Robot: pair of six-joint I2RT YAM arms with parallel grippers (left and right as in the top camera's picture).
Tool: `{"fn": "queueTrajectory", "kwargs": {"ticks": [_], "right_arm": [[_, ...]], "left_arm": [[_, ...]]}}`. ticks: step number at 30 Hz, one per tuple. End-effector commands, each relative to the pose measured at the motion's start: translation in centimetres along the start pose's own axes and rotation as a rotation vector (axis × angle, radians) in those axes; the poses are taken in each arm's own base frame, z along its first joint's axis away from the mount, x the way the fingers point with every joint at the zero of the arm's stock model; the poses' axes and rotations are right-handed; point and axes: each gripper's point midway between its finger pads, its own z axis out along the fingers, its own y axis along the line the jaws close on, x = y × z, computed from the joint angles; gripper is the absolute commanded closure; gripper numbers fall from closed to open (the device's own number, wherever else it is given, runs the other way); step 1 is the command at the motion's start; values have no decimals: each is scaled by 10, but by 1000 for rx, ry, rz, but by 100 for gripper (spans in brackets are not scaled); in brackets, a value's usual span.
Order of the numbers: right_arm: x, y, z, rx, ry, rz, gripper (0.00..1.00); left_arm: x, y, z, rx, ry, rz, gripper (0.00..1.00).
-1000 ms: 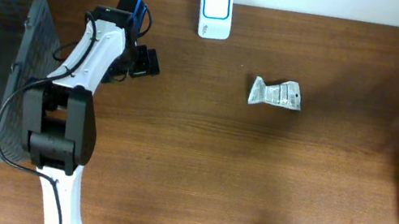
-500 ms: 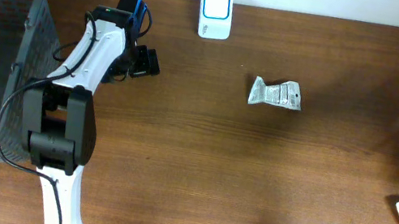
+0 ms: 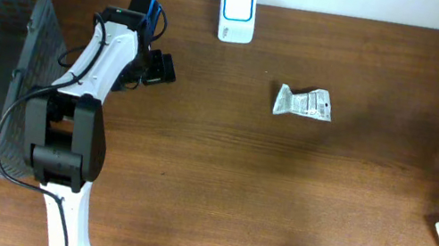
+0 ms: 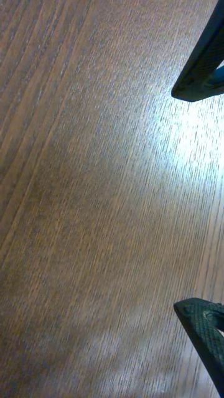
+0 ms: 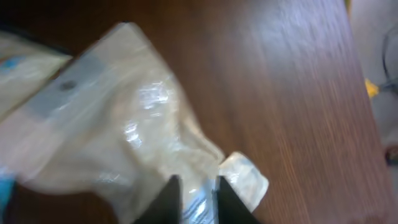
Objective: Scan the item barcode
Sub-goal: 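Carry the bag to the right table edge and release it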
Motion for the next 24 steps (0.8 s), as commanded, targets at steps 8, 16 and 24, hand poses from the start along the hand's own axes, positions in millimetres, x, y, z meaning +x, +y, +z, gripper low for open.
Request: {"fn": "queueTrajectory", "kwargs": {"ticks": [8,16,24], "right_arm": [[47,-34,70,166,112,63,96],[73,-3,86,41,235,65,94],[89,26,73,-92,320,49,96]], "left_arm": [[-1,-1,-12,4,-25,5,1],[-1,-1,-12,4,-25,5,1],[-1,-1,-12,4,-25,5,1]]}}
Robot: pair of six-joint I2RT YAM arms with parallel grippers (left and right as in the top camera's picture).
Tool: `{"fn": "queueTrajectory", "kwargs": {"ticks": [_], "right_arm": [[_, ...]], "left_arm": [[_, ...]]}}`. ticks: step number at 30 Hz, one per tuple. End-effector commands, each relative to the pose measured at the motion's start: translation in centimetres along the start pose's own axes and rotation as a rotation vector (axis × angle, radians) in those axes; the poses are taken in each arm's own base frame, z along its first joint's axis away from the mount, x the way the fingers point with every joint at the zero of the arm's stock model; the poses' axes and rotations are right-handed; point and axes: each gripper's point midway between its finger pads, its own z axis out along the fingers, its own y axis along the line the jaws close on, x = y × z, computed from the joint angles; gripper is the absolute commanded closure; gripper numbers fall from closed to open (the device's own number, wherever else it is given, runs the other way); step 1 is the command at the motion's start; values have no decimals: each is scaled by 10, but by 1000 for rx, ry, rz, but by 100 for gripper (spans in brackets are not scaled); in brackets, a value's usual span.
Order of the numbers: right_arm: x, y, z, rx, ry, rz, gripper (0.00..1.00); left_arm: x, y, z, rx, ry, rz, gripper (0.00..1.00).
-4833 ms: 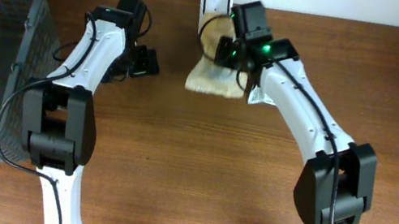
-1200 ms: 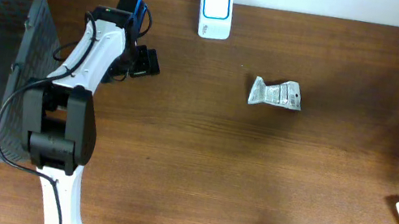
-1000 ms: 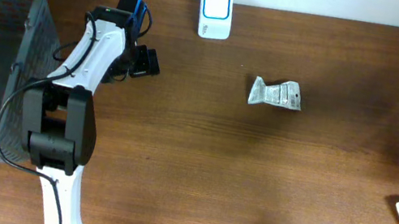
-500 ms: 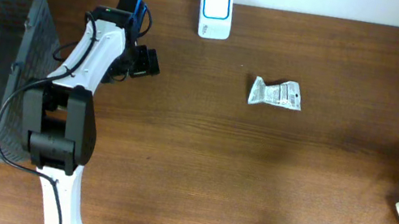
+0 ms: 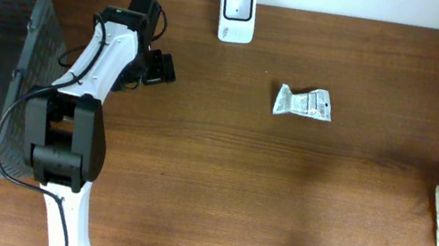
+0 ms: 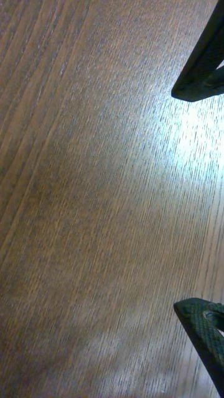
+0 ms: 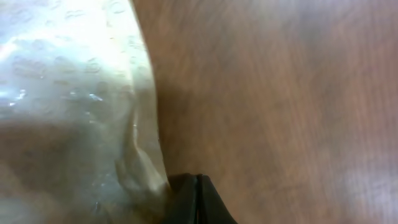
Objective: Scan the item barcode
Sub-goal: 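Carry the bag to the right table edge and release it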
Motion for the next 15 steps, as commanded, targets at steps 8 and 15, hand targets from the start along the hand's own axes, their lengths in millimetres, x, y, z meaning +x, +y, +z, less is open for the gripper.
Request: {"fn": "queueTrajectory", "kwargs": {"ticks": [8,15], "right_arm": [[-8,43,-68,-226,-37,-135,96],[22,83,-172,-552,-32,-260,95]], "left_arm": [[-2,-1,-12,4,-25,5,1],[-1,-1,-12,4,-25,5,1]]}}
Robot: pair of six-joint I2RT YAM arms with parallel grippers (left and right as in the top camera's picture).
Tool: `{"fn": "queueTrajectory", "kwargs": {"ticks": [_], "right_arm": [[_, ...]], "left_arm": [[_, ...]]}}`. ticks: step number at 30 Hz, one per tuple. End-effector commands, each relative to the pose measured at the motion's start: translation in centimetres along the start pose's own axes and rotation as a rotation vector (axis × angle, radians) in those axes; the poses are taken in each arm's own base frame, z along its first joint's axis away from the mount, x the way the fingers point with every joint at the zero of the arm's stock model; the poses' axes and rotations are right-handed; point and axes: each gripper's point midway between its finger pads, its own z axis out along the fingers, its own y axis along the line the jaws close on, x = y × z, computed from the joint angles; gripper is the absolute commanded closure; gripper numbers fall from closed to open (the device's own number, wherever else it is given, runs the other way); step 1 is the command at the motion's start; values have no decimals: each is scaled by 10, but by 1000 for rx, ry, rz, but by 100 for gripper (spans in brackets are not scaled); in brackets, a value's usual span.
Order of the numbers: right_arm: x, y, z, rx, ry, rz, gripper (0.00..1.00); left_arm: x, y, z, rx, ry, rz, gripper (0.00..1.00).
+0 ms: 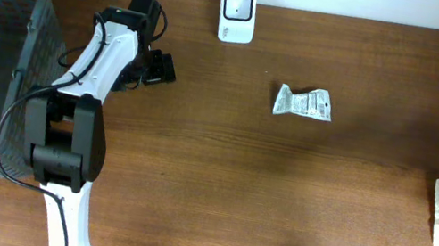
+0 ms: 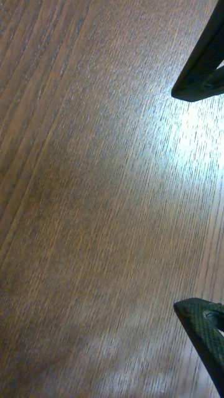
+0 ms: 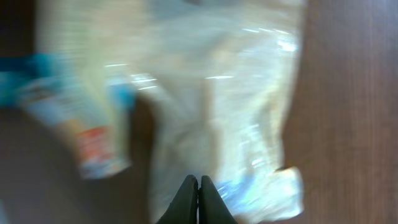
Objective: Scan the item barcode
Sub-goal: 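Carry the bag to the right table edge and release it, then reach the right gripper to the white hex-key packet and grasp it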
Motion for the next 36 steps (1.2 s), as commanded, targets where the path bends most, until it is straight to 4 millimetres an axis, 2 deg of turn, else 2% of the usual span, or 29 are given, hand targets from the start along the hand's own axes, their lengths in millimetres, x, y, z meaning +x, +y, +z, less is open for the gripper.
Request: {"fn": "queueTrajectory", "kwargs": {"ticks": [1,3,5,7,10,11,13,15,19,22,26,30,33,36], "right_arm": [[24,53,-47,-209,21,-137,95],[43,73,-59,-269,30,-240,91],[70,94,-68,-325,52,-365,85],[107,113,-69,-360,90,-497,76],[184,140,-71,-413,170,-734,60],[200,144,-72,-423,180,-778,55],[248,153,-75,-422,175,-900,42],[288,154,-80,-409,157,-1006,30],[351,148,-96,-436,188,-1179,20],[381,140,-105,-441,238,-1247,17],[405,131,-107,-420,304,-1297,14],[427,119,-99,-387,454,-1365,9],[436,109,-88,-279,565,-1451,5],[448,119,-83,-259,630,-1467,1]], "left_arm": [[-2,-1,-12,4,-25,5,1],[-1,-1,-12,4,-25,5,1],[-2,-1,-12,4,-25,5,1],[-1,-1,-12,4,-25,5,1],[-1,-1,-12,4,-25,5,1],[-2,-1,-12,4,-25,5,1],[-1,-1,-12,4,-25,5,1],[-2,-1,-12,4,-25,5,1],[-2,0,-12,4,-25,3,1],[-1,-1,-12,4,-25,5,1],[-1,-1,-12,4,-25,6,1],[-1,-1,-12,4,-25,5,1],[-1,-1,-12,4,-25,5,1],[-1,-1,-12,4,-25,5,1]]}}
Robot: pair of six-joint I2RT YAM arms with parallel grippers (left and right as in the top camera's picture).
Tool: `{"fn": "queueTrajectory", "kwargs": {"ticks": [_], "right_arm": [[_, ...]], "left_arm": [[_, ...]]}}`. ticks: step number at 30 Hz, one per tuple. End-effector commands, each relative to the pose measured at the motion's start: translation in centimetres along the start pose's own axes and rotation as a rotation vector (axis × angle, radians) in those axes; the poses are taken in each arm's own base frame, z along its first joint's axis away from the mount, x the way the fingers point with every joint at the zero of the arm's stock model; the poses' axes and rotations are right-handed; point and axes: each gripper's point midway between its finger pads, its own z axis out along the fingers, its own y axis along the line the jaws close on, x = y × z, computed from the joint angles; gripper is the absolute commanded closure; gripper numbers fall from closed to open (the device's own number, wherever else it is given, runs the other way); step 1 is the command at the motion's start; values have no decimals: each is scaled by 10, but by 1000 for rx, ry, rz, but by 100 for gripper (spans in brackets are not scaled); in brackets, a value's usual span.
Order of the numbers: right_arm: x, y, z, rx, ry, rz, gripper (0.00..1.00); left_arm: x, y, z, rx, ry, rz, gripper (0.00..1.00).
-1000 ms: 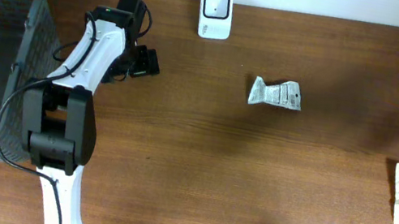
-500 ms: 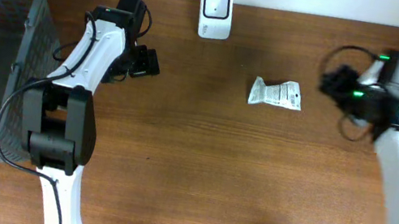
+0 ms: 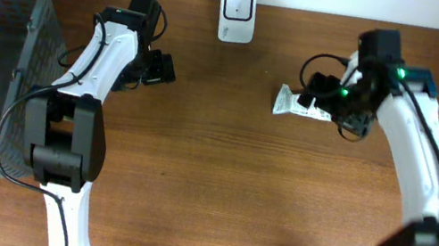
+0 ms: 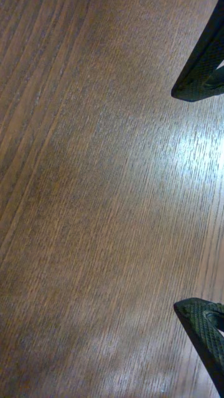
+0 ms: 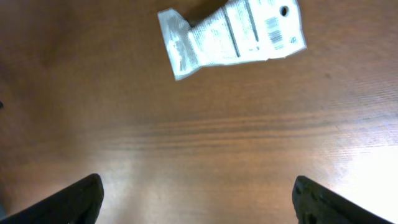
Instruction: Scan the item barcode
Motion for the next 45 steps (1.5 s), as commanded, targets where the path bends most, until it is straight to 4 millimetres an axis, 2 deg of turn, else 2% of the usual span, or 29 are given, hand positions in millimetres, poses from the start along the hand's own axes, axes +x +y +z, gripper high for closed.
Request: {"fn": "queueTrajectory", "kwargs": {"ticks": [1,4,5,6,7,12,15,18,23,28,33,38,45], "right_arm": [[-18,30,4,-114,20,-67,1],[-41,61,-2,-270,-67,-95,1],[-49,64,-3,-286,-95,-69,0],[-56,65,-1,-284,-120,-56,5],[-62,63,-1,-268,-144,-19,13],[-74,23,19,-84,-186,430,13],[-76,9,37,-27,-185,564,13],[-74,-2,61,14,-160,659,24],[-62,-10,103,63,-77,716,24],[-48,-7,130,103,-30,727,24],[-45,-14,135,150,-44,735,24],[-39,-37,138,265,-72,752,24],[-29,-42,140,299,-36,756,24]], "left_arm": [[-2,-1,-12,4,-25,5,1],[-2,-1,-12,4,-25,5,1],[-2,-1,-12,4,-25,5,1],[-2,-1,-12,4,-25,5,1],[-2,-1,-12,4,-25,5,1],[-2,-1,-12,4,-25,5,1],[-2,-1,-12,4,-25,5,1],[-2,-1,-12,4,-25,5,1],[-1,-1,-12,4,-25,5,1],[-1,-1,-12,4,-25,5,1],[-2,-1,-12,4,-25,5,1],[-2,-1,-12,4,-25,5,1],[-2,-1,-12,4,-25,5,1]]}}
